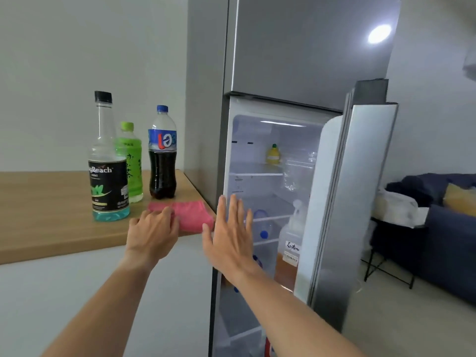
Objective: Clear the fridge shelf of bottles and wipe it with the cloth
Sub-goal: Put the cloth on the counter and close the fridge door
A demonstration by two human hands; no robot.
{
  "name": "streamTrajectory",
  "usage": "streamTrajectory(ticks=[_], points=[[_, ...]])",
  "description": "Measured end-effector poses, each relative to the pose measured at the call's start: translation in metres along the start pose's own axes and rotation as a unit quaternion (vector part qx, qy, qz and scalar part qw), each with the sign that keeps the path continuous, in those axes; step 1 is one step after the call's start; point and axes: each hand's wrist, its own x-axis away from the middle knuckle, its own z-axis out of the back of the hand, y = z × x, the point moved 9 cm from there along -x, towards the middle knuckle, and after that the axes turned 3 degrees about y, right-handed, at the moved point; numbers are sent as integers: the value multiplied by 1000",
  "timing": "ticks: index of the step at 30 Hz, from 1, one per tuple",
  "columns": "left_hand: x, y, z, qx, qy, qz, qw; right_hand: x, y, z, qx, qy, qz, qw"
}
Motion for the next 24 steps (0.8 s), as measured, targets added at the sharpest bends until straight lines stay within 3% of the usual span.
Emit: streamTrajectory(ticks=[7, 14, 18, 24], points=[[-12, -6, 0, -9, 6, -3, 1000, -12, -29, 29, 66, 89, 82, 990], [-12, -10, -5, -13, 48, -14, 999, -25, -8, 19, 285, 82, 83, 951], [-11, -12, -6, -15, 55, -21, 998, -34, 3, 8, 286, 81, 94, 950], [-21, -15, -5, -18, 57, -38, 998, -47, 18, 3, 162, 112, 67, 978]])
